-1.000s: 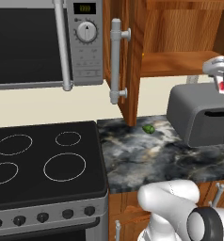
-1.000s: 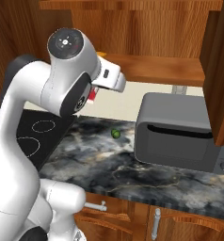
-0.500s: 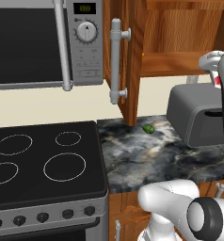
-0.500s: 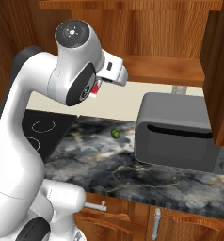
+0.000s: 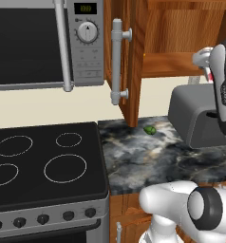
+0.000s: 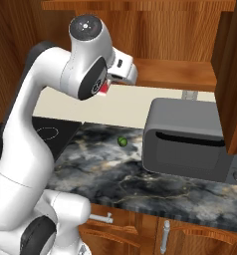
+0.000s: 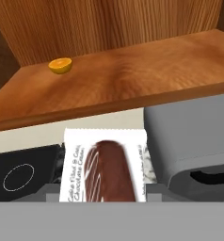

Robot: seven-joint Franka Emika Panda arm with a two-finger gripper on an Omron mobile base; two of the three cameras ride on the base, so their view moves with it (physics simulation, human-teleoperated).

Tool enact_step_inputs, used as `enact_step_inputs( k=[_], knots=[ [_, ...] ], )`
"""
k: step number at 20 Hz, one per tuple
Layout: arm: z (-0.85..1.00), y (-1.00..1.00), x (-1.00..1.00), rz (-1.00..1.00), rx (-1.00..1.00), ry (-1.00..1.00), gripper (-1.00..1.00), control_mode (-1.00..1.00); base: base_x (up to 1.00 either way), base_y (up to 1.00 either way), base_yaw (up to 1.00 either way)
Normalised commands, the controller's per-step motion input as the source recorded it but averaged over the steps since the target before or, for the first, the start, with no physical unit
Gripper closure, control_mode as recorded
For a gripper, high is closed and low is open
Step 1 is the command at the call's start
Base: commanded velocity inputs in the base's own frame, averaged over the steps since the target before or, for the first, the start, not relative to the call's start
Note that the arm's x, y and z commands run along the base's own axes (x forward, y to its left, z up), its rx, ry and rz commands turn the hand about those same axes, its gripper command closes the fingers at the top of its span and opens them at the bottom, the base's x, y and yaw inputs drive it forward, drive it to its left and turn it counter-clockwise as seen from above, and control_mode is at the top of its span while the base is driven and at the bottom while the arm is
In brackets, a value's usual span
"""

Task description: Pick the canned food and bar from the counter and place them in the cabinets closest to them.

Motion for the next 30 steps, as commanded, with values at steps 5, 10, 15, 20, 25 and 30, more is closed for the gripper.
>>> enact_step_inputs(
  k=[5,10,15,20,25,30],
  knots=[
    [0.00,0.00,0.39,0.00,0.00,0.03,1.00,-1.00,0.00,0.00,0.00],
    [0.00,0.00,0.37,0.00,0.00,0.02,1.00,-1.00,0.00,0.00,0.00],
    [0.00,0.00,0.33,0.00,0.00,0.01,1.00,-1.00,0.00,0.00,0.00],
    [0.00,0.00,0.30,0.00,0.00,0.00,1.00,-1.00,0.00,0.00,0.00],
    [0.00,0.00,0.13,0.00,0.00,0.00,1.00,-1.00,0.00,0.00,0.00],
    [0.00,0.00,0.00,0.00,0.00,0.00,1.00,-1.00,0.00,0.00,0.00]
  ],
)
